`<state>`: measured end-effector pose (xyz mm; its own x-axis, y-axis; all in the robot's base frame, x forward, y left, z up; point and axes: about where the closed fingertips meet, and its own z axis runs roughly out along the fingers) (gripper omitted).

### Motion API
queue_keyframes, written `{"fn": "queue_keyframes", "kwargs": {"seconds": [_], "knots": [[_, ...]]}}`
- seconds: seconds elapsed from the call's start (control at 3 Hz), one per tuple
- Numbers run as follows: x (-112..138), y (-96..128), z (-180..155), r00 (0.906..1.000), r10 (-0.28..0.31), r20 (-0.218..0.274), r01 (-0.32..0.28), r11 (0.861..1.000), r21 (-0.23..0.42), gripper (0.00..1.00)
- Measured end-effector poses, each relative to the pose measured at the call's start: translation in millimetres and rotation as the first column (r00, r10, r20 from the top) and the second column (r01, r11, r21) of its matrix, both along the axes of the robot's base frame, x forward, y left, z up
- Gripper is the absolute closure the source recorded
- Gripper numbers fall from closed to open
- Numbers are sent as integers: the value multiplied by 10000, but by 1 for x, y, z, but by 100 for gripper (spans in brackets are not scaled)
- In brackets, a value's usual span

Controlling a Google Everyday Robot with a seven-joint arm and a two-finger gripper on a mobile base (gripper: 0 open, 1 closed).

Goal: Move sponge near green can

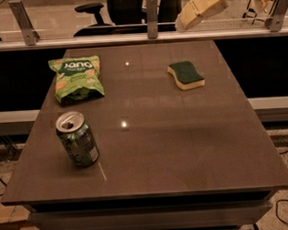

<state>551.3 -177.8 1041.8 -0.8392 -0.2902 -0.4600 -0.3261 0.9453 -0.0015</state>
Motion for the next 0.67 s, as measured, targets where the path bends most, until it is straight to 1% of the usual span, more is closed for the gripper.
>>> {"fn": "queue_keyframes", "kwargs": {"seconds": [0.33, 0.67], "knots": [[30, 3, -14, 9996, -228, -186, 227, 9997, -60, 0], [60, 2, -31, 9993, -282, -255, 281, 9996, -27, 0]]}}
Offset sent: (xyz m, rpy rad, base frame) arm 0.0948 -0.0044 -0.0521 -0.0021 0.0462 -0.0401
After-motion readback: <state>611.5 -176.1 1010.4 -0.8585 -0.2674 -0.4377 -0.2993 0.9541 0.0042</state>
